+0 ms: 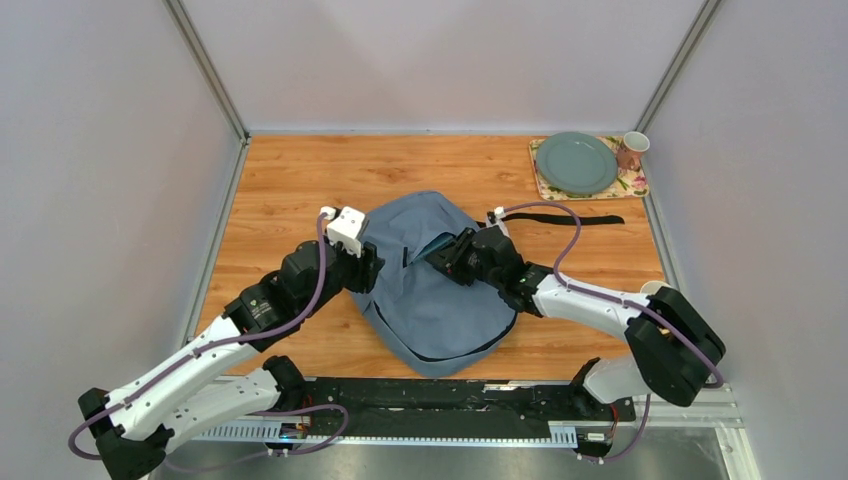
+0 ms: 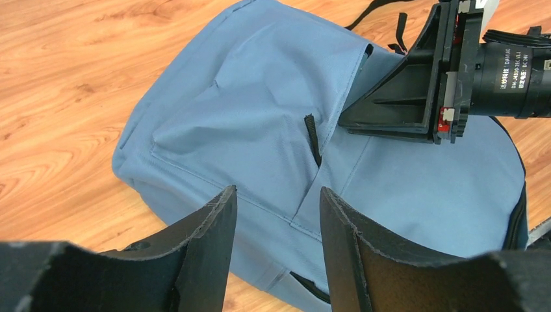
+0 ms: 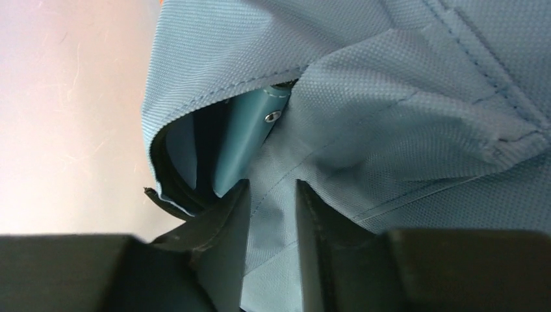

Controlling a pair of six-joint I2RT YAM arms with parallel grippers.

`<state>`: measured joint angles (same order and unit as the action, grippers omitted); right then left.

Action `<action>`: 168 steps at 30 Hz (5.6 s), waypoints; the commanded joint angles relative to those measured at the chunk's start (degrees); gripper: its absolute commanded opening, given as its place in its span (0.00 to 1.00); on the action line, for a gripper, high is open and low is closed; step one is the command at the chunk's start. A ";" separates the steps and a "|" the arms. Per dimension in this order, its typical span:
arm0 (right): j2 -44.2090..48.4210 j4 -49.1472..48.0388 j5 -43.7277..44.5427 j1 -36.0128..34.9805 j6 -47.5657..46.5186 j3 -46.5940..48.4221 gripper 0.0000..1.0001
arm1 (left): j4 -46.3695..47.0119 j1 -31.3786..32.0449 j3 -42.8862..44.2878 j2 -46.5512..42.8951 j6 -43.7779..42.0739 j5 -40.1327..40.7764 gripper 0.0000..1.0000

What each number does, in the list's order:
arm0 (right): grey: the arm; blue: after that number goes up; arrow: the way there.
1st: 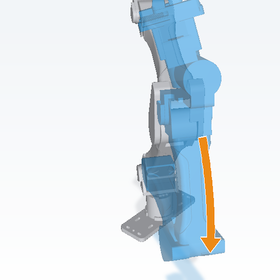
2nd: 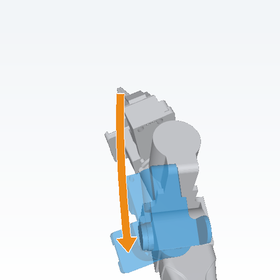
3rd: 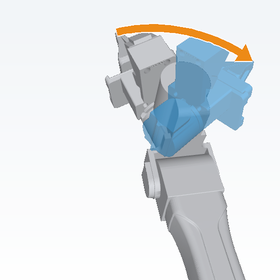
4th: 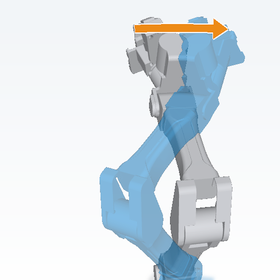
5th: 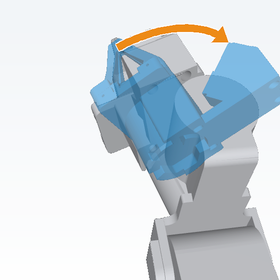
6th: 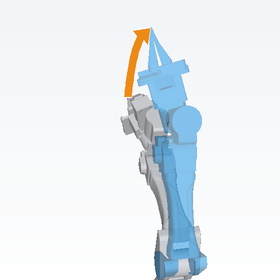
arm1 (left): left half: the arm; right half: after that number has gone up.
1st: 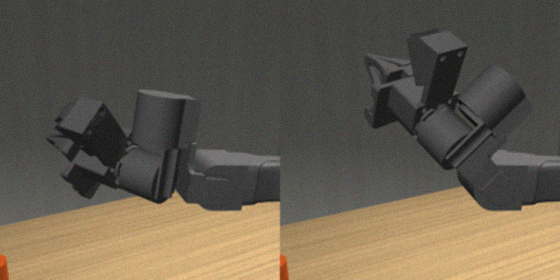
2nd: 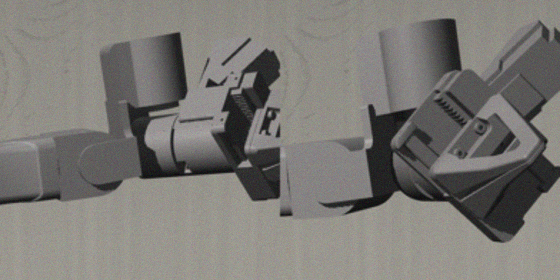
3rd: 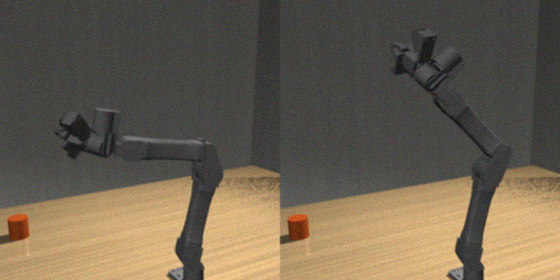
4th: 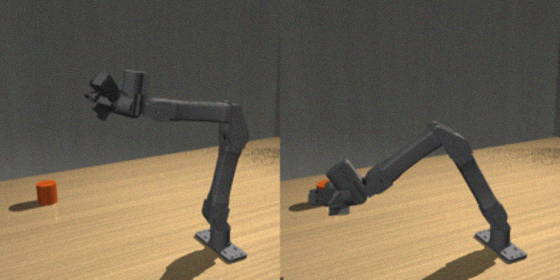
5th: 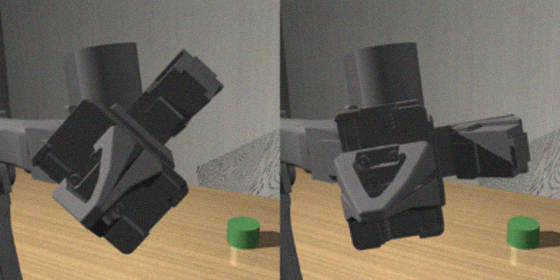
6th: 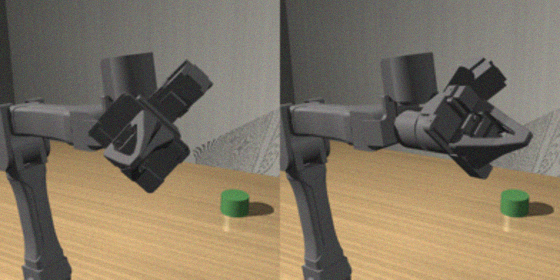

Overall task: Pack the student bag
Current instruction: Place the personal item in the student bag, then adjust the student bag at the center of the board.

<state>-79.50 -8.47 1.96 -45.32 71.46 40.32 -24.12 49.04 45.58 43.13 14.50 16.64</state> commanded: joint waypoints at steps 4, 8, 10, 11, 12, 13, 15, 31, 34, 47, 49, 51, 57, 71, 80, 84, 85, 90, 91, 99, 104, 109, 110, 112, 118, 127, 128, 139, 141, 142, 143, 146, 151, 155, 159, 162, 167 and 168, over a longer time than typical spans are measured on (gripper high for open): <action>-3.46 -9.71 -2.90 -0.12 -0.53 0.90 0.11 | 0.92 -0.08 0.21 -0.24 1.49 -0.39 0.58; -5.74 -10.87 -2.48 -0.12 -1.85 4.06 0.00 | -0.14 -0.08 -0.40 -1.03 1.84 0.14 0.58; -6.62 -9.56 -2.31 0.23 -2.38 7.05 0.00 | -1.01 -0.08 -0.67 -1.56 2.19 0.32 0.58; -7.06 -6.76 -2.22 0.41 -2.55 8.36 0.00 | -1.19 -0.08 -1.02 -1.74 2.37 0.49 0.58; -8.72 -5.00 -2.22 0.58 -3.43 11.60 0.00 | -1.45 -0.08 -1.20 -1.91 2.46 0.58 0.58; -9.87 -3.15 -2.83 0.67 -3.96 13.28 0.00 | -1.72 0.01 -1.37 -2.35 2.55 0.76 0.58; -12.68 0.38 -4.58 1.11 -4.31 15.49 0.00 | -1.81 -0.08 -1.99 -2.62 2.90 0.85 0.58; 5.41 5.22 3.84 1.11 -6.51 1.61 0.02 | -1.46 -0.08 -5.85 -5.51 6.50 1.99 0.58; 5.59 4.96 4.37 1.20 -6.69 2.92 0.01 | -0.93 -0.08 -6.38 -6.04 7.38 1.99 0.58; -14.27 -6.20 1.39 2.60 -7.74 14.52 0.00 | -2.77 -0.17 -8.23 -9.29 11.51 1.20 0.63; -15.06 -9.08 1.30 2.61 -8.09 14.01 0.00 | -2.60 -0.17 -9.63 -9.91 12.91 0.67 0.66; -14.28 -10.51 1.12 2.78 -9.15 11.73 0.00 | -2.34 -0.17 -10.77 -10.26 14.67 0.67 0.67; -2.79 -6.39 2.44 3.04 -11.86 4.70 0.06 | 0.38 -0.17 -15.43 -10.97 18.97 0.67 0.75; 12.45 23.14 14.48 5.85 -22.94 6.43 0.61 | 9.09 -1.40 -19.22 -8.16 28.30 -1.52 0.91; 3.58 21.13 4.13 11.83 -30.50 11.71 0.62 | 12.78 -4.30 -23.87 -6.75 31.37 -6.18 0.91; -0.56 19.02 -4.66 14.99 -31.65 13.03 0.61 | 16.37 -4.39 -25.98 -6.14 32.34 -9.25 0.91; -1.52 18.49 -7.38 15.43 -31.56 13.12 0.61 | 17.34 -4.39 -26.85 -6.05 32.43 -9.78 0.91; -2.41 15.34 -12.41 16.49 -30.95 10.84 0.48 | 23.86 -5.09 -29.06 -4.73 33.57 -13.38 0.90; -2.50 12.89 -15.11 16.67 -30.16 10.23 0.46 | 23.86 -5.26 -29.23 -4.29 33.66 -13.83 0.86; -1.45 7.24 -19.71 17.63 -27.78 5.04 0.50 | 25.44 -6.50 -28.88 -4.55 32.43 -14.36 0.41; -2.58 6.62 -21.20 18.16 -27.87 5.04 0.23 | 22.99 -7.81 -28.10 -5.17 30.77 -14.09 0.07; -1.19 7.76 -18.85 18.60 -28.04 4.86 0.00 | 18.33 -9.66 -25.55 -6.30 27.43 -13.48 0.00; -0.05 8.03 -17.70 18.95 -28.30 3.99 0.00 | 16.06 -10.71 -25.20 -6.66 26.20 -13.31 0.00; 2.32 9.95 -15.16 19.48 -28.83 3.11 0.00 | 14.11 -12.20 -24.23 -8.15 24.88 -13.22 0.00; 11.55 17.07 -8.90 21.85 -29.71 0.47 0.00 | 7.78 -19.14 -22.12 -11.23 19.96 -14.27 0.00; 21.23 19.19 -8.46 22.56 -28.05 -6.38 0.00 | 6.01 -24.25 -21.06 -9.12 17.31 -18.93 0.00; 21.93 19.89 -8.81 22.47 -27.96 -6.04 0.00 | 6.80 -24.25 -21.15 -8.77 17.31 -19.54 0.00; 17.39 21.37 -17.07 18.26 -28.91 13.01 0.05 | 9.53 -24.25 -21.85 -7.45 16.43 -24.90 0.00; 11.93 21.83 -17.34 15.18 -29.97 18.19 0.04 | 9.79 -24.25 -21.76 -7.36 16.35 -24.99 0.00; 9.92 22.18 -17.69 14.22 -30.32 19.52 0.03 | 9.97 -24.25 -21.59 -7.45 16.26 -25.08 0.00; 8.07 22.53 -17.95 12.38 -30.76 21.10 0.02 | 9.79 -24.34 -21.59 -7.45 16.26 -25.17 0.00; 1.38 24.72 -17.52 8.60 -31.73 25.51 0.00 | 9.97 -24.25 -21.33 -7.45 16.26 -25.08 0.00; -6.27 23.41 -16.99 5.07 -30.86 22.89 0.00 | 10.41 -24.34 -21.32 -7.45 16.61 -25.52 0.00; -11.10 23.40 -14.01 4.72 -30.24 21.03 0.00 | 11.02 -24.25 -21.32 -7.45 16.87 -26.22 0.00; -11.20 24.46 -9.44 4.80 -31.12 20.50 0.00 | 10.67 -24.34 -20.97 -7.63 16.61 -26.49 0.00; -11.55 29.10 -8.37 4.80 -33.49 23.75 0.00 | 10.58 -24.34 -20.80 -7.89 16.61 -26.40 0.00; -7.43 31.58 -7.23 4.71 -34.37 24.55 0.07 | 10.23 -24.25 -20.62 -8.24 16.52 -26.05 0.00; -5.07 31.41 -8.10 4.71 -34.20 24.64 0.11 | 10.23 -24.34 -20.71 -8.16 16.52 -26.14 0.00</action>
<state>-90.61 18.70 -9.17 -40.84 39.62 62.89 -16.49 25.43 22.15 36.03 32.64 -11.38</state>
